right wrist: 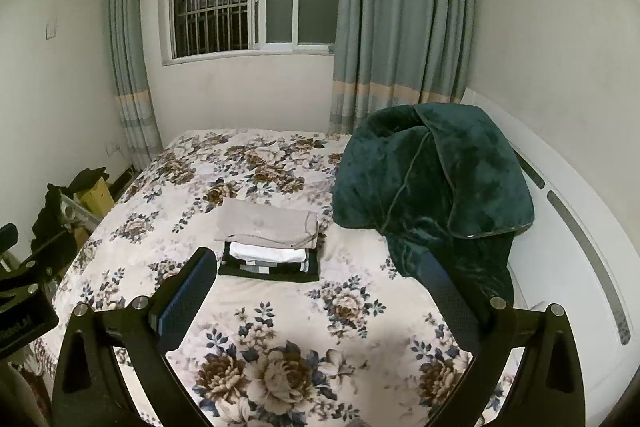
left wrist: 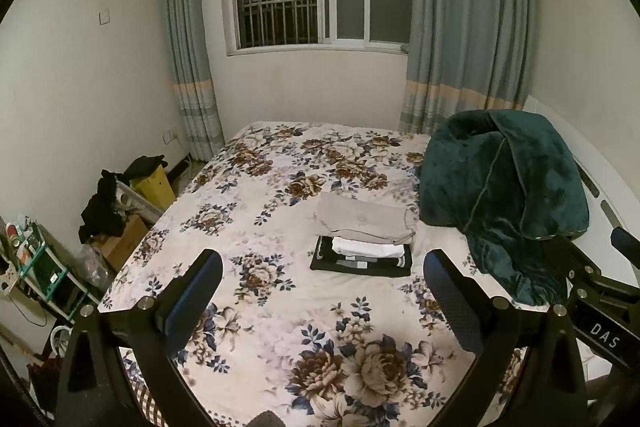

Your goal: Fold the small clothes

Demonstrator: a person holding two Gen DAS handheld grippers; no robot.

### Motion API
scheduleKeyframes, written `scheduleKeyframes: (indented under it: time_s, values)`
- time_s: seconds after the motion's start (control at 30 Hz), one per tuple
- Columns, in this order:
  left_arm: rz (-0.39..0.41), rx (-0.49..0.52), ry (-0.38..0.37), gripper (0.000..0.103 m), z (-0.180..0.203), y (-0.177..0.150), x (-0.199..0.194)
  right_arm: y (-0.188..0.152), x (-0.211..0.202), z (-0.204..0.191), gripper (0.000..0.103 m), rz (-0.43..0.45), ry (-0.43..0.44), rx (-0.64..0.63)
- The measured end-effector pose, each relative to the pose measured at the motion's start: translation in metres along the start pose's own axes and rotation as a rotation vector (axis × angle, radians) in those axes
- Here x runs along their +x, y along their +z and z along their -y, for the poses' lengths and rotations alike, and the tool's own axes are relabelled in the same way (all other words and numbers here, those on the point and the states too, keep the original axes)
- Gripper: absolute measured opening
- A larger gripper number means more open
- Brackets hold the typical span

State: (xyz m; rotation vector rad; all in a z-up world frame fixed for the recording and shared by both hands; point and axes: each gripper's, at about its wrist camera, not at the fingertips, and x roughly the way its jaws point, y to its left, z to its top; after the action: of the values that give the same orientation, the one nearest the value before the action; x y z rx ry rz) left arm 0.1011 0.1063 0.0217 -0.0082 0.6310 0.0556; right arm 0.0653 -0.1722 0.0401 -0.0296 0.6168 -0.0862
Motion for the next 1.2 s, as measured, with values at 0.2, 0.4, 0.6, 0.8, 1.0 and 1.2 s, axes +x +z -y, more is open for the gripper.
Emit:
scheduleKeyframes:
  time_s: [0.2,0.4,0.6,0.8,1.0,1.2]
  values:
    - [-0.002,0.002,0.0,0.103,0.0,0.0,0.0,0.0,-0.002,0.001,0.103,0.003,0.006,0.0]
    - [0.002,0.003,-0.001,0.103,-0.001,0.002,-0.003,0.001,-0.006,0.001,0.103,0.004,0.01,0.0]
    - [0.003,0.001,-0.006,0.103,-0.002,0.003,-0.008,0.001,-0.007,0.0,0.103,0.005,0.014,0.001]
    - [0.008,0.003,-0.007,0.103,-0.005,0.005,-0.011,0.004,-0.012,-0.005,0.103,0.017,0.021,0.001]
    - [0.014,0.002,-0.002,0.103,-0.006,0.006,-0.014,0.006,-0.016,-0.011,0.103,0.023,0.023,0.001]
    - [0.019,0.005,0.002,0.103,-0.007,0.008,-0.018,0.006,-0.017,-0.011,0.103,0.024,0.025,0.003]
